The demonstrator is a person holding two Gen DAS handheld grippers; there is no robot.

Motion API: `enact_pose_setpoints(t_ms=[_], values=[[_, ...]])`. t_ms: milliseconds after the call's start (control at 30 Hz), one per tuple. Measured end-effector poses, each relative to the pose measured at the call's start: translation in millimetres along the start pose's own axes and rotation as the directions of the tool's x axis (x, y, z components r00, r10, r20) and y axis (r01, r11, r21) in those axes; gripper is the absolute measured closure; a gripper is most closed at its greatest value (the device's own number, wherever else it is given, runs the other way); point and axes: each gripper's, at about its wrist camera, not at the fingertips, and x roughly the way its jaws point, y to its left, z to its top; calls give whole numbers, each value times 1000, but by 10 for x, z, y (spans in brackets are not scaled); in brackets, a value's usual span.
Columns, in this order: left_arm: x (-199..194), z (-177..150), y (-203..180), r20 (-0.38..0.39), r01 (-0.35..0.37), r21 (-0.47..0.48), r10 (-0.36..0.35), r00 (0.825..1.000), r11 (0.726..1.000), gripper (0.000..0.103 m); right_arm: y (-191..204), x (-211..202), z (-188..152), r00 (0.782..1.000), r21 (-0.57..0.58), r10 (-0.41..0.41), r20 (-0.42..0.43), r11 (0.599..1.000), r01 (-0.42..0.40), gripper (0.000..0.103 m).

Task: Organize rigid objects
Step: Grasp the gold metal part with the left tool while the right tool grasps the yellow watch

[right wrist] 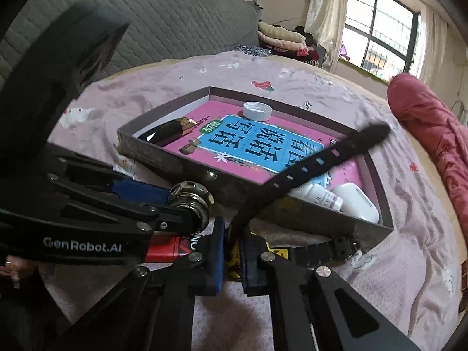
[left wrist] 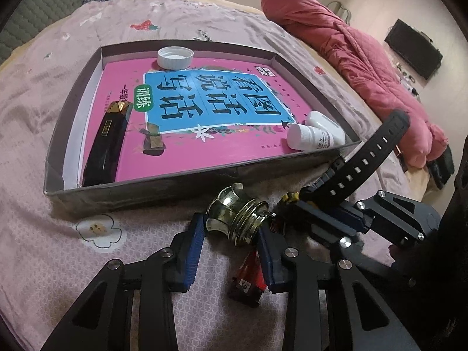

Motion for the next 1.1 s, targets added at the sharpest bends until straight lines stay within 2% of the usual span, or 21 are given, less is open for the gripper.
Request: enact_pose_setpoints(t_ms=[200,1100], values=[[10,1,-22,5,-5,-2,5,1000,1000,67,-138,-38,11,1000,70,23,5,997,-24,95],[-266,-52,39,76,-24,-45,27,997,999,71,-202,-196,49,998,83,37,60,996,-42,94]])
